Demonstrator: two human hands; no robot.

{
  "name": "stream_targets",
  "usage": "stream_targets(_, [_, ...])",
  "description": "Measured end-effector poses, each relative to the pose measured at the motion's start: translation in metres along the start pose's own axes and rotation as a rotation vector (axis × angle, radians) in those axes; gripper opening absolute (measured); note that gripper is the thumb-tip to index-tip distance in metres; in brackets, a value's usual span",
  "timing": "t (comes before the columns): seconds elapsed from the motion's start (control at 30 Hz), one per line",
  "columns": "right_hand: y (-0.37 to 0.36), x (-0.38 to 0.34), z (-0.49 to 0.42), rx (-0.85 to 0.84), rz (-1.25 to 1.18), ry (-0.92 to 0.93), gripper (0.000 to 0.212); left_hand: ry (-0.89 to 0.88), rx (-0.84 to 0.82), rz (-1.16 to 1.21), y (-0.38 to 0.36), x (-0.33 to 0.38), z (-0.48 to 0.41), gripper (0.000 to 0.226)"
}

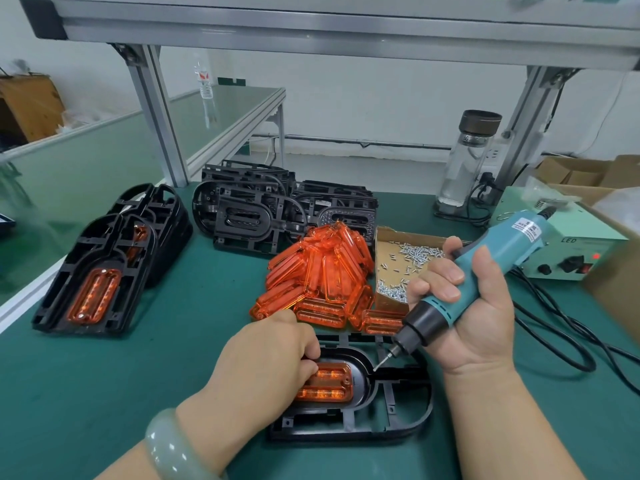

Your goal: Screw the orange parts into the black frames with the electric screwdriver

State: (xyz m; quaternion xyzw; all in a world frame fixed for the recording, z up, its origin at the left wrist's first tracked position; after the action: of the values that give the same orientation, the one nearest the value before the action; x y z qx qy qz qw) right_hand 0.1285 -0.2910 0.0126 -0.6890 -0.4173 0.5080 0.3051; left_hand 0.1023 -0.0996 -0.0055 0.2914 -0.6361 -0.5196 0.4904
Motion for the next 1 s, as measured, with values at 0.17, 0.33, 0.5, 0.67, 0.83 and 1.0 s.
stream_targets(0.17, [0.000,0.000,0.000,-0.010,-0.005,0.002,0.020,-0.100,-0.056,0.087,0.003,0.008,0.005,0.013])
stream_targets(0.33, [0.000,0.001,0.000,-0.035,-0.012,0.001,0.020,-0.148,-0.153,-0.039,-0.005,0.019,0.004,0.024])
stream_targets(0.5, [0.000,-0.001,0.000,-0.016,-0.024,0.010,0.021,-0.142,-0.147,-0.050,-0.009,0.021,-0.001,0.024])
stream_targets(0.67, [0.001,-0.006,0.001,-0.005,-0.028,0.025,0.020,-0.160,-0.184,0.024,-0.008,0.020,-0.004,0.018])
stream_targets(0.83, [0.002,-0.013,0.000,-0.019,-0.049,0.030,0.021,-0.173,-0.028,0.111,0.023,0.027,-0.026,0.014])
stream_targets(1.0, [0.001,-0.016,-0.003,-0.059,-0.068,0.014,0.029,-0.250,0.047,0.104,0.039,0.061,-0.081,0.028])
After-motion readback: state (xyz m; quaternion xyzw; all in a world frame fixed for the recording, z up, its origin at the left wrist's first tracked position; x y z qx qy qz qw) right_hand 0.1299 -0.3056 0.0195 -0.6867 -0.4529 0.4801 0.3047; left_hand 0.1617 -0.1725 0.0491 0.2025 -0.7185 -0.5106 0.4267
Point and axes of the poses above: each hand's wrist, its own z-axis away from the middle knuckle, its own y-axis out of the back of the hand, x = y × z, the point moved 7 cm from there along -z, towards the middle knuckle, and after that the axes turned 10 degrees about -x, right-handed, at the moved point
